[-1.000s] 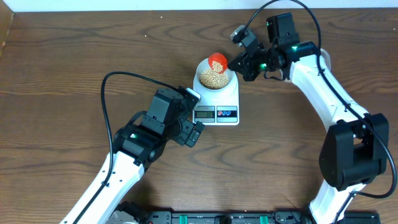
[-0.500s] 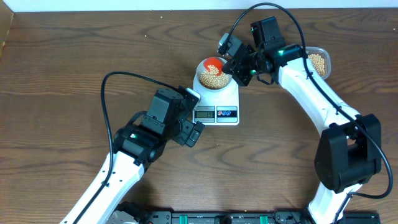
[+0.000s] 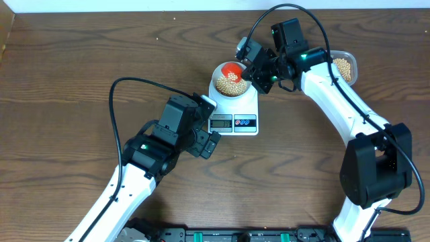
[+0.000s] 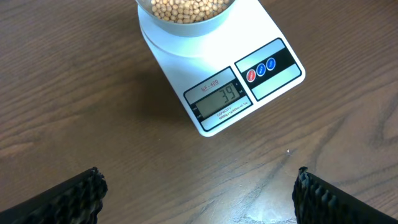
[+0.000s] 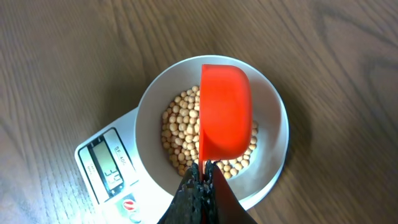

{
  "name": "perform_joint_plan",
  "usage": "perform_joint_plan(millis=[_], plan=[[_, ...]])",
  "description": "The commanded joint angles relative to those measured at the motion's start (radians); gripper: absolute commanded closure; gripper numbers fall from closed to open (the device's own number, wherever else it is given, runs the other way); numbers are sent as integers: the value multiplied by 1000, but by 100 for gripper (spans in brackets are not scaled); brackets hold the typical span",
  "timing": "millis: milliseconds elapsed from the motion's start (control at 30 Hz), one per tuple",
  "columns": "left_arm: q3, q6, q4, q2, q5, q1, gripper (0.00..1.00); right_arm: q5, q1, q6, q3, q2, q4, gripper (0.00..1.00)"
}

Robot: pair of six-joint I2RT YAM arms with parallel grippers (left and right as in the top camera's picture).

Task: Scoop item into bowl and weigh 50g on scale
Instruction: 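Shake the tilted scoop over the bowl to empty remaining soybeans, then shake the tilted red scoop over the white bowl to empty it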

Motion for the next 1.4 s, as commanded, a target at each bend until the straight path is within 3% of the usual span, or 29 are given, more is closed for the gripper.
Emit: perform_joint_plan(millis=[0,1067,1367], plan=[[29,-5,-3,-9,9,4,2,-21,3,3,19,-33,-2,99],[29,-5,-3,-9,9,4,2,-10,3,-14,19,-33,3,99],[29,-5,-3,-9,9,4,2,-10,4,-164,19,-33,2,99]])
